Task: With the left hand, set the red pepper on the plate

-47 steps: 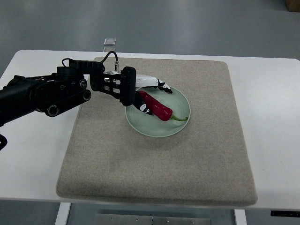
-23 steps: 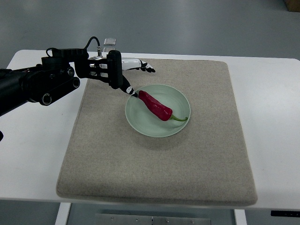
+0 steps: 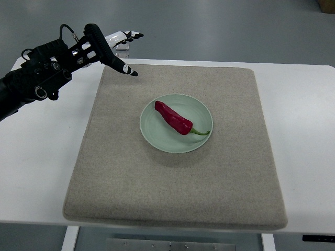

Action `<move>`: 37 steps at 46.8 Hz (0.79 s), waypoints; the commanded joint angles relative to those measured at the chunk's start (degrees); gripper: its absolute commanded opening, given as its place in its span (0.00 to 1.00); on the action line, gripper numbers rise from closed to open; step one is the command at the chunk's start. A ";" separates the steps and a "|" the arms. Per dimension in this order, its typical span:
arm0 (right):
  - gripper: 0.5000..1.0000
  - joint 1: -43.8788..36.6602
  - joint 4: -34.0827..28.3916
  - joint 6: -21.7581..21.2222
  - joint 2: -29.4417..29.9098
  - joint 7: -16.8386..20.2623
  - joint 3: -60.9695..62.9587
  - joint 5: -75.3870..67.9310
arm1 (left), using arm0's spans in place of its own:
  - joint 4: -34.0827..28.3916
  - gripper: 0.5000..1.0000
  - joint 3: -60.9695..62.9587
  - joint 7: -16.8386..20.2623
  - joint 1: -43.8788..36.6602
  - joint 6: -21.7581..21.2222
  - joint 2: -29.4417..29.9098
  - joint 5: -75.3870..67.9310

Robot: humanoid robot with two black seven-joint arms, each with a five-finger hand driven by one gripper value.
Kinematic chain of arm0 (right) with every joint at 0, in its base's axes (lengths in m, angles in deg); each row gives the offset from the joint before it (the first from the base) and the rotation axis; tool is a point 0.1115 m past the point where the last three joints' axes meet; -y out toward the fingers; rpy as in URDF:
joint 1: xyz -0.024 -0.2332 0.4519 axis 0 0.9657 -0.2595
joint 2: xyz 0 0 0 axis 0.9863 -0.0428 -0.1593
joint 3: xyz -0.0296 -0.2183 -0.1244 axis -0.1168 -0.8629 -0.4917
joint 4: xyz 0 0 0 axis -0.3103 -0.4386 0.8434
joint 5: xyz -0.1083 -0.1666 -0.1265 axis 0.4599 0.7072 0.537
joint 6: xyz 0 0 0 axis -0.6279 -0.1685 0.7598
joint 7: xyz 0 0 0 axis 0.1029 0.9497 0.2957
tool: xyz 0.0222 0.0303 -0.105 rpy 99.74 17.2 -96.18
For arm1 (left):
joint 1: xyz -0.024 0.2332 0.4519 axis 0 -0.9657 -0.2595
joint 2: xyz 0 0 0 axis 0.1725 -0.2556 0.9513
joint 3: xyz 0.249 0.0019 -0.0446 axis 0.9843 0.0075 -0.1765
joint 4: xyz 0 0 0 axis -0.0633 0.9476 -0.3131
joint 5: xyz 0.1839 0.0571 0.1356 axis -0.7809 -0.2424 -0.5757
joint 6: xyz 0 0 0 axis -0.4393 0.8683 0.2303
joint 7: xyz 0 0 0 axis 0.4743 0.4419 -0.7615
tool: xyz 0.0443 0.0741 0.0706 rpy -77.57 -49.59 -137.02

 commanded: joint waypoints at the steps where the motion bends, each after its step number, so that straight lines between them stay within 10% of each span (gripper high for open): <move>1: 0.86 -0.03 0.00 0.00 0.00 0.00 0.00 0.02 | -0.04 0.98 -0.24 -0.17 0.09 -0.25 0.00 9.04; 37: 0.86 -0.03 0.00 0.00 0.00 0.00 0.00 0.02 | -0.21 0.98 -6.04 -7.99 -0.35 -10.45 -2.03 78.93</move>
